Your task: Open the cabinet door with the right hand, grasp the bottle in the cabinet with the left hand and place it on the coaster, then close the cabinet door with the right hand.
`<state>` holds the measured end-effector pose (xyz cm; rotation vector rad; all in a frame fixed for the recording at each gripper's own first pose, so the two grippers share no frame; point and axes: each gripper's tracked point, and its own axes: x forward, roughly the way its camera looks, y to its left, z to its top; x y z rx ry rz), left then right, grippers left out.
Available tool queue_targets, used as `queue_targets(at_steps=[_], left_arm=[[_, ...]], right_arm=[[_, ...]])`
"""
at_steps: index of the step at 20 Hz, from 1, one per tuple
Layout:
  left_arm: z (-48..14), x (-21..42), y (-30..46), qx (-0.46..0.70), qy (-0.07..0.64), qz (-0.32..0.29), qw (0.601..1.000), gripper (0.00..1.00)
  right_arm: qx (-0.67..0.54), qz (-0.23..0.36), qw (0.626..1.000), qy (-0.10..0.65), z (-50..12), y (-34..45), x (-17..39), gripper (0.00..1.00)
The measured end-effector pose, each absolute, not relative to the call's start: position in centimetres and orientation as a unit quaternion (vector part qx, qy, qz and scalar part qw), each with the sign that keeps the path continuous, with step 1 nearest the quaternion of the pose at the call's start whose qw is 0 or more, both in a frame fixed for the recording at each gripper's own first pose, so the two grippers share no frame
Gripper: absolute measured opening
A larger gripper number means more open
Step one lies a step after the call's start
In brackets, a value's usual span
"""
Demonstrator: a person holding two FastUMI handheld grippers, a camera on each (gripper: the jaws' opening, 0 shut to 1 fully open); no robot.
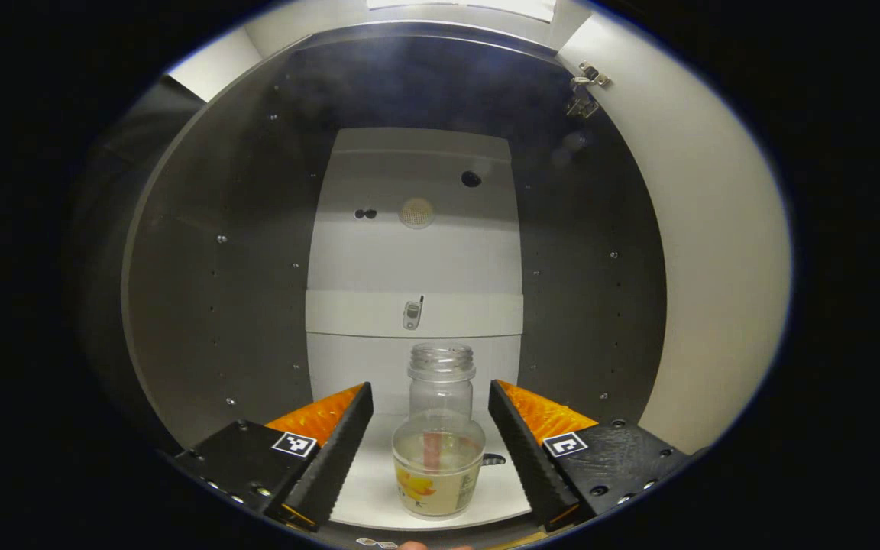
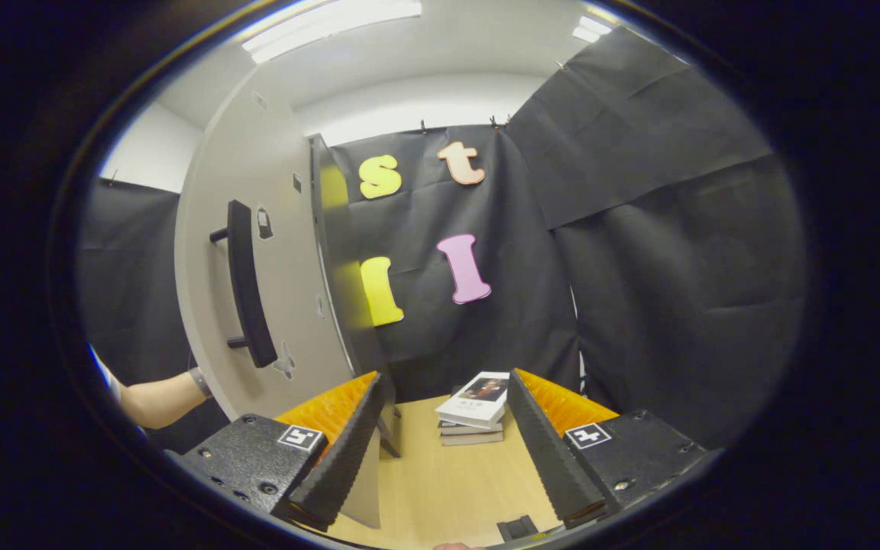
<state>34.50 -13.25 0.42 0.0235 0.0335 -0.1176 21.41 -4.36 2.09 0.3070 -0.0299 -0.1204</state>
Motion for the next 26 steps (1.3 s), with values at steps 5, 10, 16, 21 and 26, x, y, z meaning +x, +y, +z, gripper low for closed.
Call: queue_targets(at_steps=[5, 10, 16, 21, 26], left_arm=[[0.7, 35.1, -13.8, 0.008, 0.008, -0.068, 0.998, 0.47], [1.3, 34.1, -12.6, -0.002, 0.005, -0.058, 0.998, 0.44], [3.6, 30.6, -10.2, -0.020, -0.015, -0.055, 0.998, 0.45], [4.4, 25.1, -6.5, 0.000, -0.036, -0.040, 0.999, 0.44], [0.5, 19.4, -1.1, 0.016, -0.020, 0.003, 1.000, 0.44]], right_arm=[[0.157, -0.076, 0.985, -0.022, 1.8, -5.2, 20.8, 1.00], [0.161, -0.071, 0.984, -0.019, 1.8, -5.2, 20.7, 1.00], [0.146, -0.045, 0.988, -0.016, 2.3, -3.2, 21.5, 0.97], [0.138, -0.014, 0.990, -0.021, 3.2, -1.0, 22.1, 1.00], [0.127, 0.009, 0.992, -0.025, 4.2, 0.8, 22.1, 1.00]])
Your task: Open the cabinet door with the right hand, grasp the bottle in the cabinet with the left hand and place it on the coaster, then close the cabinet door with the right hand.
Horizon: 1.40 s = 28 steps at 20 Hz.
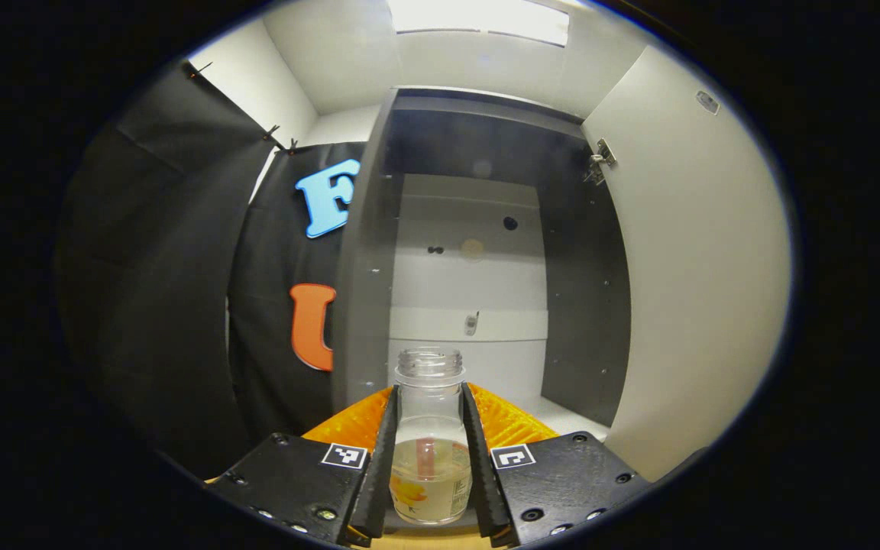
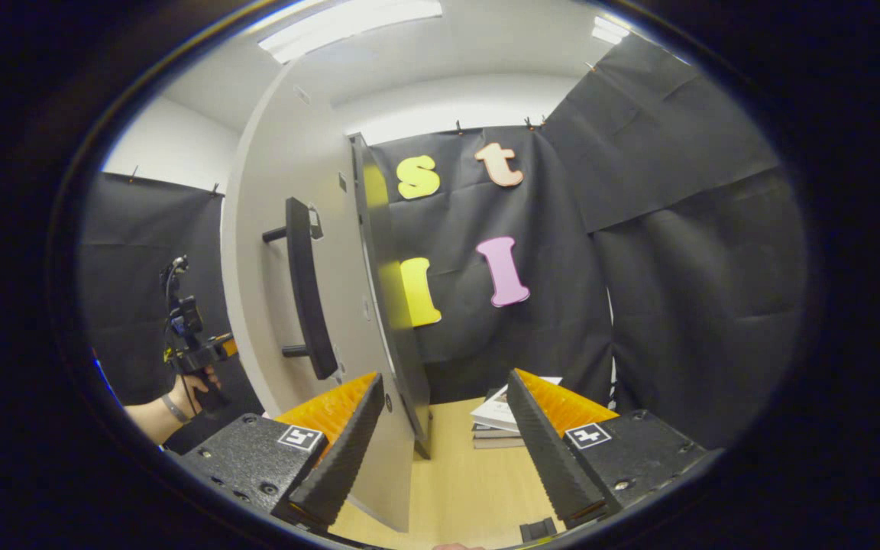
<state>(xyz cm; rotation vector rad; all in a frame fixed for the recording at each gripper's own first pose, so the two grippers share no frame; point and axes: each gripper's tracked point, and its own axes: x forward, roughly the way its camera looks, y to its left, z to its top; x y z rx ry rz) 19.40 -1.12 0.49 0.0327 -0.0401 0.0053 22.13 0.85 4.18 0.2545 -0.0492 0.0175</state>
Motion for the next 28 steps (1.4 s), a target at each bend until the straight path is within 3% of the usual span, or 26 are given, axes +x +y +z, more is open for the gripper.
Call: queue_targets(at_steps=[9, 19, 28], left_arm=[[-8.1, 11.6, 5.0, 0.043, 0.014, 0.070, 0.997, 0.44], [-15.9, 6.9, 9.0, 0.084, 0.010, 0.154, 0.985, 0.44], [-22.3, 5.0, 10.5, 0.055, 0.036, 0.163, 0.984, 0.45]], right_arm=[[0.113, 0.018, 0.992, -0.045, 6.6, 2.8, 21.8, 1.00], [0.131, -0.015, 0.990, -0.041, 8.2, 2.2, 21.4, 1.00], [0.117, -0.049, 0.991, -0.048, 9.5, 2.8, 20.3, 1.00]])
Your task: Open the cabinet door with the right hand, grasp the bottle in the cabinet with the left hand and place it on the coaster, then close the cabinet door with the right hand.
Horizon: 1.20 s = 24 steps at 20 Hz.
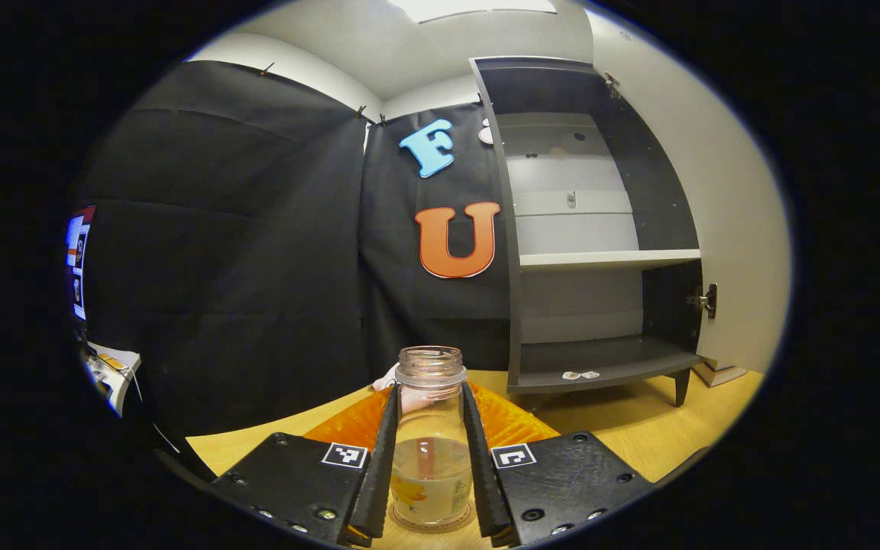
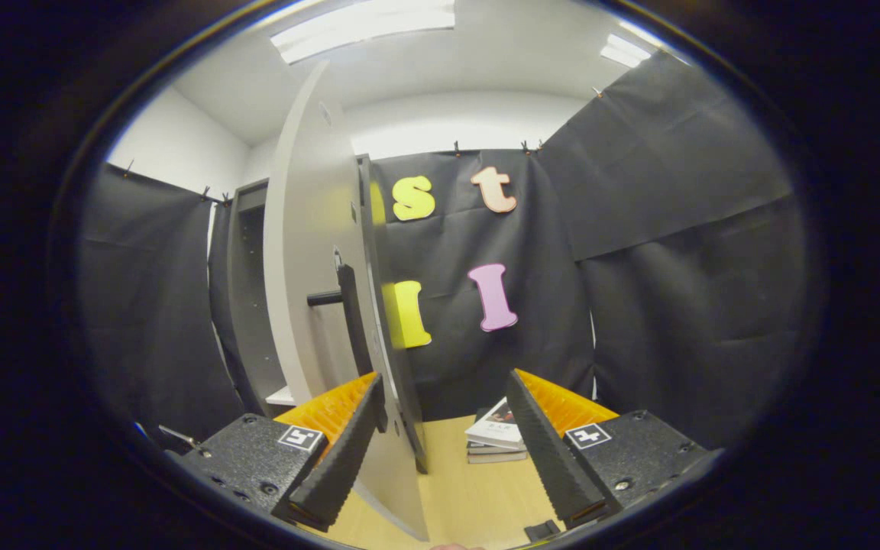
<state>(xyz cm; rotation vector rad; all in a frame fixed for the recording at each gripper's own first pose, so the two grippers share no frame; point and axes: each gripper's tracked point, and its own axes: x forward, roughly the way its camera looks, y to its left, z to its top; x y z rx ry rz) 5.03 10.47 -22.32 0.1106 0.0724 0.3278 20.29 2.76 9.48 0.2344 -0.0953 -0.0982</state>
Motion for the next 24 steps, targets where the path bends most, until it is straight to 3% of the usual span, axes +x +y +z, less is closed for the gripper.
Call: queue_targets(at_steps=[15, 17, 18, 20, 24], left_arm=[[-24.2, 4.9, 11.3, 0.042, 0.020, 0.166, 0.985, 0.45], [-24.8, 5.1, 11.2, 0.036, 0.024, 0.164, 0.985, 0.45], [-25.1, 5.1, 11.3, 0.036, 0.026, 0.166, 0.985, 0.45], [-25.1, 5.0, 11.3, 0.040, 0.021, 0.168, 0.985, 0.45], [-25.3, 5.3, 11.2, 0.040, 0.018, 0.167, 0.985, 0.45]], right_arm=[[0.115, -0.059, 0.991, -0.039, 9.7, 3.8, 20.0, 1.00], [0.109, -0.058, 0.991, -0.041, 9.8, 3.9, 20.1, 0.96], [0.105, -0.059, 0.992, -0.045, 10.1, 3.8, 20.1, 1.00], [0.098, -0.059, 0.992, -0.048, 10.3, 3.8, 19.9, 0.96], [0.093, -0.064, 0.993, -0.043, 10.1, 3.7, 20.2, 1.00]])
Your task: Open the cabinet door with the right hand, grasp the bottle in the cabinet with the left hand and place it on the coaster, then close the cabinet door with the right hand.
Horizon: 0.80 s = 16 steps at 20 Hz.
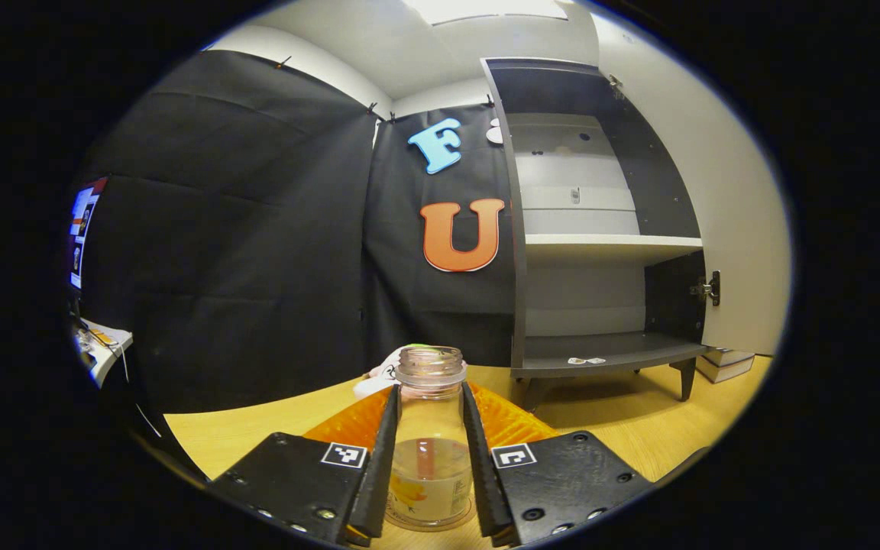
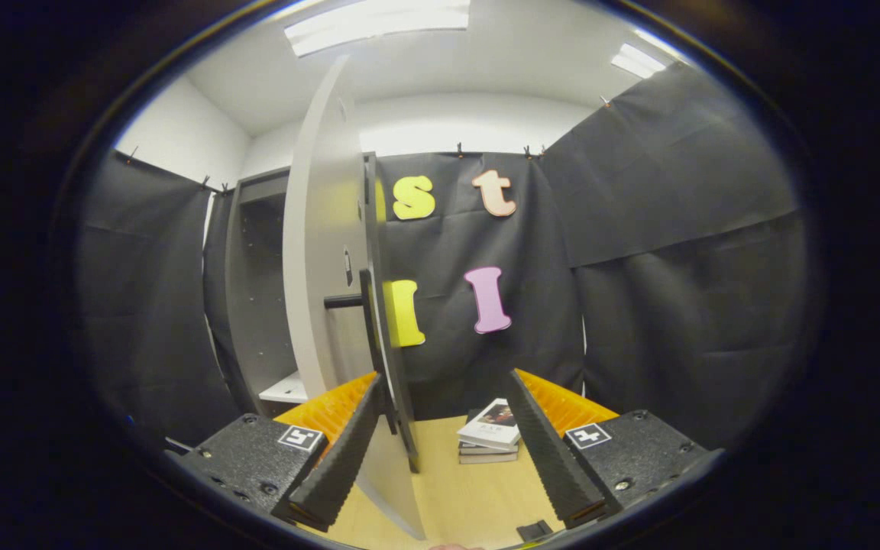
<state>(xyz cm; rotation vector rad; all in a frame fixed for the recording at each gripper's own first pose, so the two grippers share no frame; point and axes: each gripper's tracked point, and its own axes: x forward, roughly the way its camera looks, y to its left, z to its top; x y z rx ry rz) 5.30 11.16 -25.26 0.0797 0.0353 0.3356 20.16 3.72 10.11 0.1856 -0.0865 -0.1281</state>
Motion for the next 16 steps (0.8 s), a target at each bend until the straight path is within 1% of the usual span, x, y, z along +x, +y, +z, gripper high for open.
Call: queue_targets(at_steps=[1, 2, 3, 4, 5, 6, 7, 8, 9, 10, 11, 12, 13, 14, 15, 16], left_arm=[[-25.2, 5.3, 11.3, 0.038, 0.017, 0.170, 0.985, 0.47], [-25.4, 5.5, 11.3, 0.034, 0.021, 0.170, 0.985, 0.47], [-25.5, 5.4, 11.5, 0.033, 0.024, 0.173, 0.984, 0.49], [-25.5, 5.4, 11.6, 0.030, 0.025, 0.175, 0.984, 0.49], [-25.4, 5.4, 11.6, 0.027, 0.024, 0.175, 0.984, 0.50], [-25.5, 5.5, 11.6, 0.025, 0.026, 0.172, 0.985, 0.50], [-25.8, 5.6, 11.6, 0.024, 0.031, 0.169, 0.985, 0.52], [-26.1, 5.6, 11.5, 0.022, 0.039, 0.166, 0.985, 0.48], [-26.3, 5.5, 11.6, 0.019, 0.046, 0.166, 0.985, 0.70], [-26.4, 5.5, 11.7, 0.015, 0.050, 0.166, 0.985, 0.74], [-26.2, 5.4, 11.8, 0.012, 0.052, 0.167, 0.985, 0.68], [-26.0, 5.3, 11.8, 0.008, 0.051, 0.167, 0.985, 0.86], [-25.7, 5.3, 11.6, 0.006, 0.049, 0.165, 0.985, 0.91], [-25.5, 5.3, 11.6, 0.005, 0.046, 0.164, 0.985, 0.93], [-25.2, 5.3, 11.5, 0.006, 0.044, 0.163, 0.986, 0.82], [-24.8, 5.2, 11.6, 0.009, 0.044, 0.164, 0.985, 0.94]], right_arm=[[0.093, -0.063, 0.993, -0.042, 10.1, 3.8, 20.2, 1.00], [0.090, -0.063, 0.993, -0.042, 10.2, 3.8, 20.3, 0.97], [0.088, -0.066, 0.993, -0.045, 10.5, 3.6, 20.3, 1.00], [0.087, -0.066, 0.993, -0.048, 10.8, 3.4, 20.2, 1.00], [0.086, -0.066, 0.993, -0.051, 10.9, 3.4, 20.3, 0.97], [0.084, -0.066, 0.993, -0.051, 10.9, 3.3, 20.3, 1.00], [0.083, -0.065, 0.993, -0.052, 10.9, 3.4, 20.3, 1.00], [0.083, -0.064, 0.993, -0.054, 10.9, 3.4, 20.3, 0.96], [0.084, -0.063, 0.993, -0.055, 10.9, 3.3, 20.4, 1.00], [0.086, -0.061, 0.993, -0.056, 10.9, 3.3, 20.3, 1.00], [0.088, -0.060, 0.993, -0.056, 10.8, 3.3, 20.3, 1.00], [0.089, -0.060, 0.993, -0.057, 10.7, 3.1, 20.3, 1.00], [0.090, -0.059, 0.993, -0.057, 10.7, 3.1, 20.3, 1.00], [0.090, -0.058, 0.993, -0.058, 10.7, 3.0, 20.3, 1.00], [0.090, -0.054, 0.993, -0.060, 10.7, 3.0, 20.5, 0.97], [0.093, -0.050, 0.993, -0.057, 10.6, 3.0, 20.5, 0.97]])
